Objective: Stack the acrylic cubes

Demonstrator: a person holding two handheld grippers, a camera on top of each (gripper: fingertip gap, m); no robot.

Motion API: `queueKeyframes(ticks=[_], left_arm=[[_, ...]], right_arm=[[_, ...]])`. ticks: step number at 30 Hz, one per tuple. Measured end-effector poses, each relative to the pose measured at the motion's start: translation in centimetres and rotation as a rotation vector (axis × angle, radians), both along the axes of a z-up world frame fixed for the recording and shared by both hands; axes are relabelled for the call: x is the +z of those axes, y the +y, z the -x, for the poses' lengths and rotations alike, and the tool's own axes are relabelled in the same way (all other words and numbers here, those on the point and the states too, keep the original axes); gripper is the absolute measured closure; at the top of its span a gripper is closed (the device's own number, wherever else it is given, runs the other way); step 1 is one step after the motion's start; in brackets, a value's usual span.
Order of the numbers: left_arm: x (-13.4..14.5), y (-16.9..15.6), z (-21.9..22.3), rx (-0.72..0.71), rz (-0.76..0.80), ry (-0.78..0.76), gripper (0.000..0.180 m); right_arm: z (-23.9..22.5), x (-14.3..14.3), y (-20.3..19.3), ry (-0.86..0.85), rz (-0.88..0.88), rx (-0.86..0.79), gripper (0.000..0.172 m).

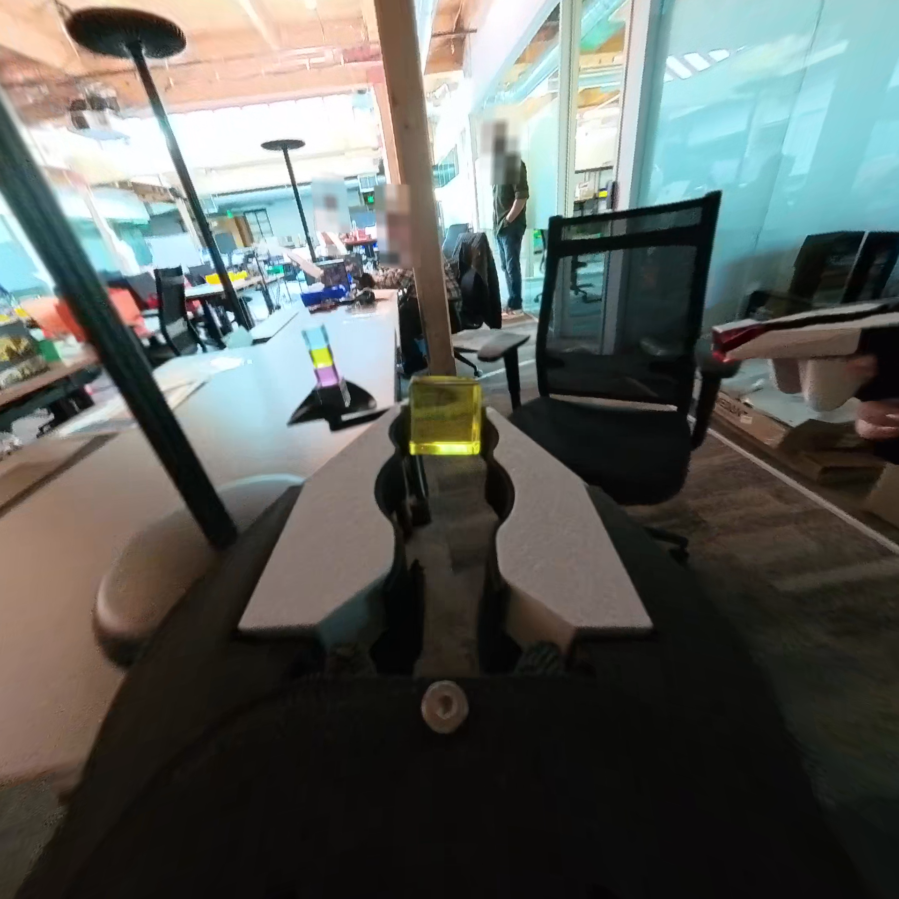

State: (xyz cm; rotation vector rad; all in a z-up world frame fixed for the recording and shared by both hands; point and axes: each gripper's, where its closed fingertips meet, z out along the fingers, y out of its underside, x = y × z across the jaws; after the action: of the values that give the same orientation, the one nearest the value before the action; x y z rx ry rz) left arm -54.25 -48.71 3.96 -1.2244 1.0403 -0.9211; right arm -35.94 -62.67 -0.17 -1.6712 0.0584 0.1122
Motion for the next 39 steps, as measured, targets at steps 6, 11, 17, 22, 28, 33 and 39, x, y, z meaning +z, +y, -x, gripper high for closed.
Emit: queueKeyframes(ticks=[6,11,17,22,28,33,39], left_arm=[[1.9,6.1,-12.0,-0.066,0.02,-0.058,0.154],[3.0,9.3,-17.3,-0.117,-0.016,-0.028,0.154],[3.3,12.8,-19.1,-0.06,0.029,-0.024,0.154],[2.3,15.3,-19.2,0.101,0.033,-0.006,0.154],[1.9,17.5,-18.6,0.336,0.002,0.022,0.154],[2.1,18.4,-17.3,0.51,0.037,-0.03,0.154],[0.7,17.9,-16.7,0.644,0.072,-0.026,0.154]], right_arm=[[-7.0,1.6,7.7,-0.117,0.085,0.105,0.146],[-11.8,4.8,13.5,-0.247,0.028,0.138,0.146],[-14.2,5.7,21.4,-0.322,-0.03,0.281,0.146],[-14.9,6.9,28.6,-0.417,-0.117,0.486,0.146],[-13.9,8.6,36.1,-0.493,-0.145,0.888,0.146],[-10.9,6.9,39.4,-0.669,0.116,1.35,0.146],[-10.2,1.9,41.0,-1.058,0.542,1.685,0.146]])
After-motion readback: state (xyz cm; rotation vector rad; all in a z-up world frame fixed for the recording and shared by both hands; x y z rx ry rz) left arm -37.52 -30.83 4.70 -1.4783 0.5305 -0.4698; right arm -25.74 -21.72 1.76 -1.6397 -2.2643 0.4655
